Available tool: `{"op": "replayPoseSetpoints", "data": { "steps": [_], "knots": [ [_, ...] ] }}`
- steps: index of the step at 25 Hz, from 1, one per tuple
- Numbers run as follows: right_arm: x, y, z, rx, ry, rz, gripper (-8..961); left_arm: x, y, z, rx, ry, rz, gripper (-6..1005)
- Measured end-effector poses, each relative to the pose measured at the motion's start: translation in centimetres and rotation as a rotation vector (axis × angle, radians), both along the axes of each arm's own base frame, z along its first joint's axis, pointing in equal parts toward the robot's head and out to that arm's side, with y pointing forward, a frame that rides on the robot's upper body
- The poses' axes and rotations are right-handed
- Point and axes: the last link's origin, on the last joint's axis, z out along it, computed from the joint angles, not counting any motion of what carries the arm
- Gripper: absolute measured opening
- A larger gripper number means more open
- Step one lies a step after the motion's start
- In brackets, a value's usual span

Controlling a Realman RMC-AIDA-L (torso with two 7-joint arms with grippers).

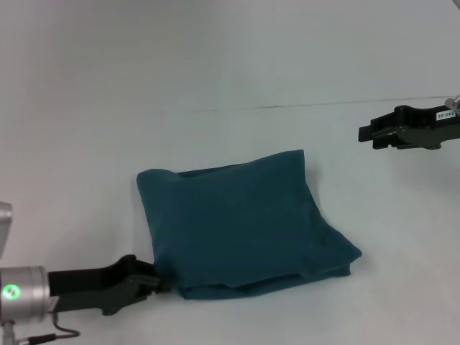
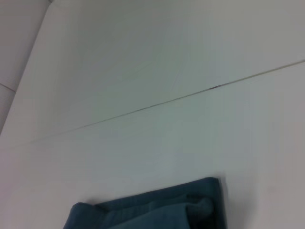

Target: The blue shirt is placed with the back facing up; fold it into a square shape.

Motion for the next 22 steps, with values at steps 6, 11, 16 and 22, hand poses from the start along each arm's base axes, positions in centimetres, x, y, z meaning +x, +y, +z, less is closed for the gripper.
{"op": "replayPoseSetpoints", "data": {
  "steps": [6, 11, 16, 22],
  "knots": [
    [0.1, 0.0, 0.0, 0.001, 0.0, -0.001, 407, -0.7, -0.2, 2.5, 0.041, -0.038, 0.004, 140],
    [0.0, 0.0, 0.0, 0.0, 0.0, 0.0, 408, -0.9, -0.7, 4.1, 0.072, -0.077, -0.004, 335],
    [0.1, -0.1, 0.0, -0.001, 0.0, -0.001, 408, -0.3, -1.0, 4.9, 0.088, -0.15, -0.022, 569],
    [0.1, -0.1, 0.0, 0.001, 0.0, -0.004, 409, 1.2, -0.3, 3.5, 0.11, -0.217, 0.006, 694]
  ]
}}
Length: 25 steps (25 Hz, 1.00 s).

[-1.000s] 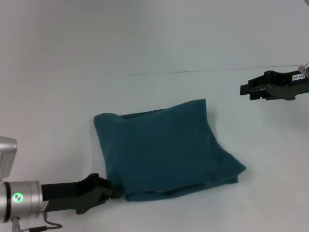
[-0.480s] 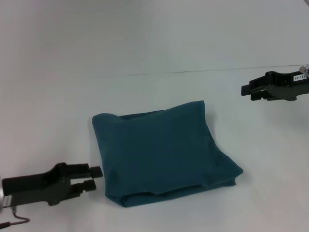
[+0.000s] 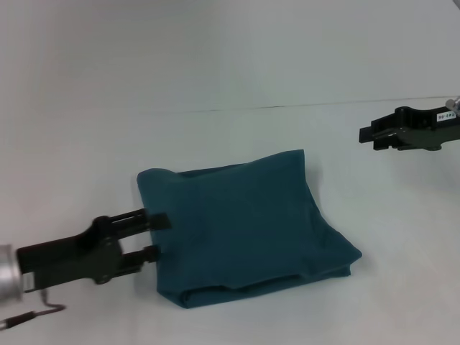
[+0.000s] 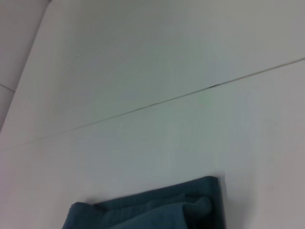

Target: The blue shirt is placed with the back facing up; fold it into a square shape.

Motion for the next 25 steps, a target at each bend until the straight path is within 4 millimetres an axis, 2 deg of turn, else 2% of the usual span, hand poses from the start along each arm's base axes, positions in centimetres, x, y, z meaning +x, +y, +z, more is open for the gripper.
{"op": "replayPoseSetpoints", "data": {
  "steps": [3, 8, 13, 16, 19, 21, 25],
  "knots": [
    [0.0, 0.0, 0.0, 0.003, -0.001, -0.001, 410, 0.5, 0.8, -1.1, 0.011, 0.002, 0.021, 756],
    [0.0, 0.0, 0.0, 0.003, 0.0, -0.001, 411, 1.1, 1.6, -3.2, -0.005, 0.022, 0.04, 745],
    [0.1, 0.0, -0.1, 0.0, -0.004, -0.002, 411, 0.7, 1.4, -4.5, -0.049, 0.094, 0.042, 759],
    [0.1, -0.1, -0.1, -0.007, -0.007, 0.0, 412, 0.8, 1.3, -2.9, -0.018, 0.061, 0.005, 768],
    [0.0, -0.5, 0.0, -0.026, -0.012, 0.037, 412, 1.4, 0.8, 0.1, 0.038, 0.019, -0.123, 777],
    [-0.2, -0.9, -0.1, -0.056, -0.021, 0.101, 413, 1.7, 0.1, 1.9, 0.068, 0.035, -0.271, 783],
    [-1.6, -2.5, -1.2, -0.174, 0.005, 0.287, 413, 1.7, -1.2, 3.6, 0.16, 0.13, -0.55, 794]
  ]
}}
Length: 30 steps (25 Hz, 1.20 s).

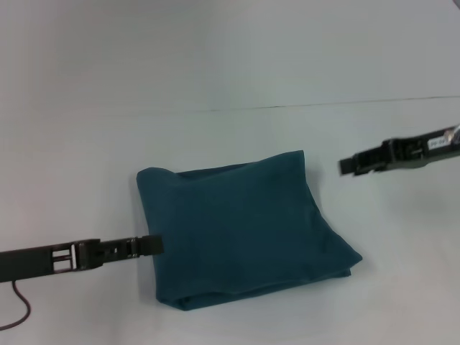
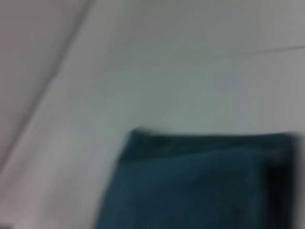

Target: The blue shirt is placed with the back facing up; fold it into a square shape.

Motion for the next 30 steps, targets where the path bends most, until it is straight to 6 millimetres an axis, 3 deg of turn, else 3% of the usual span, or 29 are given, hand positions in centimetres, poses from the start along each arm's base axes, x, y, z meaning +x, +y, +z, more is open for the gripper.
{"op": "replayPoseSetpoints", "data": {
  "steps": [5, 11, 16, 22, 30],
  "knots": [
    [-2.0, -2.1, -0.9, -0.138, 0.05, 0.177, 414, -0.5, 0.0, 1.1, 0.019, 0.081, -0.073, 809],
    [-2.4, -3.3, -2.4, -0.196, 0.022, 0.372, 657, -0.7, 0.3, 0.9, -0.071, 0.222, -0.133, 823],
    [-3.6, -4.6, -5.1, -0.266, 0.05, 0.503, 810, -0.1, 0.7, 0.4, -0.084, 0.242, -0.165, 824],
    [-4.7, -5.1, -7.6, -0.33, 0.026, 0.547, 806, 0.1, 1.1, -0.4, -0.09, 0.272, -0.187, 824],
    [-4.4, -5.3, -7.3, -0.345, 0.026, 0.539, 807, -0.2, 1.3, -0.5, -0.07, 0.29, -0.177, 825]
  ]
}}
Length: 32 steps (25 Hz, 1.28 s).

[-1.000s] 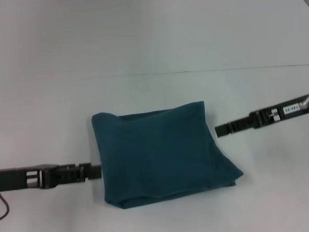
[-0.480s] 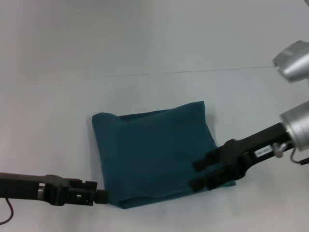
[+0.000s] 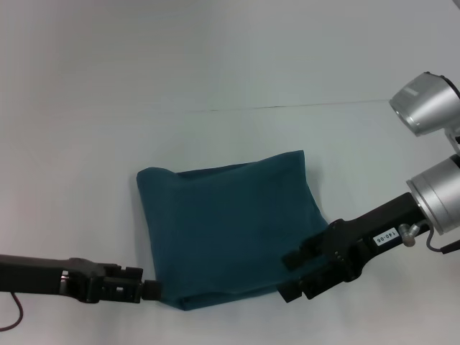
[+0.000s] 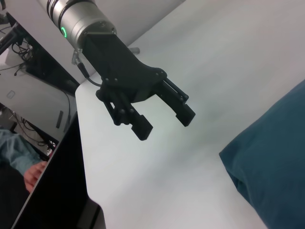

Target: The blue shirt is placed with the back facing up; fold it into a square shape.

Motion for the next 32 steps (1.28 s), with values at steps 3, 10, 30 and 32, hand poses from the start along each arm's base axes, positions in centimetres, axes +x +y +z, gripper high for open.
{"op": "replayPoseSetpoints", "data": {
  "steps": [3, 10, 30, 32],
  "knots": [
    [0.0, -0.1, 0.1, -0.005, 0.003, 0.002, 807, 0.2, -0.1, -0.5, -0.004, 0.005, -0.042, 825],
    [-0.1, -0.2, 0.0, -0.016, 0.003, 0.011, 806, 1.2, 0.1, -1.4, 0.018, 0.009, -0.138, 832],
    [-0.4, 0.9, 0.1, 0.073, 0.041, -0.003, 806, 1.4, 1.5, -0.8, 0.092, -0.005, -0.088, 835],
    [-0.4, 0.9, 0.1, 0.074, 0.042, -0.003, 806, 1.4, 1.5, -0.8, 0.09, -0.004, -0.091, 835]
  ]
}}
